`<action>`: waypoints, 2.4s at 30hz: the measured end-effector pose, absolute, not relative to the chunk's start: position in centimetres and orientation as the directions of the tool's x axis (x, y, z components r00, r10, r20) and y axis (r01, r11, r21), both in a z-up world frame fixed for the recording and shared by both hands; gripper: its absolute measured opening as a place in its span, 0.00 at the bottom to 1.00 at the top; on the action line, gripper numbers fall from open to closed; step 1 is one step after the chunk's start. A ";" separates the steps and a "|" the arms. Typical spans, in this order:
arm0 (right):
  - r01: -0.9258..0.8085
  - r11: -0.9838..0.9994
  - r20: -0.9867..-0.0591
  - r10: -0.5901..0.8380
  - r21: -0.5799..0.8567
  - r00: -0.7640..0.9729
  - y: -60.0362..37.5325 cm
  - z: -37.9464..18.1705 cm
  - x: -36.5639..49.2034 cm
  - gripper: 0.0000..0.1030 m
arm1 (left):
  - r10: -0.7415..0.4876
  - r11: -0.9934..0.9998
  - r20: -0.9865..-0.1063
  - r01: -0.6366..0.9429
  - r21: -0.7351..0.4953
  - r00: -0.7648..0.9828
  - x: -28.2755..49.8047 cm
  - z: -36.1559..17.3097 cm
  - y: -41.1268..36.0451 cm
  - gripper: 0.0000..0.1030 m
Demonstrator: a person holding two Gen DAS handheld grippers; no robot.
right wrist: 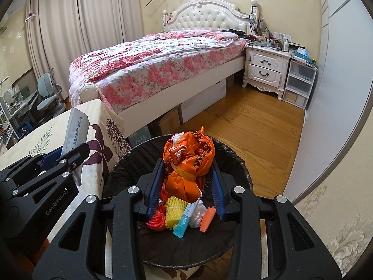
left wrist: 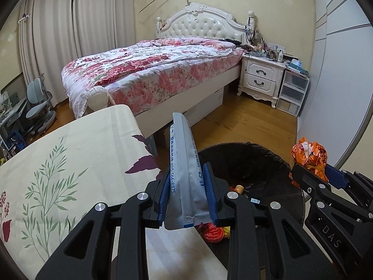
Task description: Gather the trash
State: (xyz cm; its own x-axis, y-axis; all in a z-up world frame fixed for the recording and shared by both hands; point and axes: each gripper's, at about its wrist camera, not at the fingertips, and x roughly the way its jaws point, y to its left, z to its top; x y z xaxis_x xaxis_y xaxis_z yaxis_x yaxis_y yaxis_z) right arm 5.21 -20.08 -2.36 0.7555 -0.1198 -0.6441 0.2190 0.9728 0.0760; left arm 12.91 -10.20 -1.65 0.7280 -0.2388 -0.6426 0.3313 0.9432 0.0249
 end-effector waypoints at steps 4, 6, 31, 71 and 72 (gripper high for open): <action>0.223 0.972 -0.651 -0.121 0.077 0.750 -20.4 -2.6 5.8 0.36 | -0.240 0.942 -0.643 0.335 0.028 0.727 13.3 -1.7 -10.7 0.28; 0.227 0.971 -0.654 -0.122 0.079 0.747 -20.5 -2.7 5.9 0.36 | -0.240 0.940 -0.644 0.339 0.031 0.726 13.4 -1.7 -10.9 0.28; 0.328 0.945 -0.630 -0.249 0.010 0.735 -21.1 -1.9 5.8 0.75 | -0.197 0.963 -0.631 0.270 0.020 0.750 13.7 -1.0 -8.9 0.82; 0.356 0.934 -0.533 -0.300 0.003 0.791 -15.6 3.2 -4.5 0.94 | -0.181 0.972 -0.560 0.234 0.023 0.808 4.4 2.7 -1.5 0.93; 0.356 0.934 -0.530 -0.300 0.003 0.793 -15.5 3.3 -4.7 0.94 | -0.181 0.972 -0.558 0.234 0.024 0.810 4.3 2.8 -1.5 0.93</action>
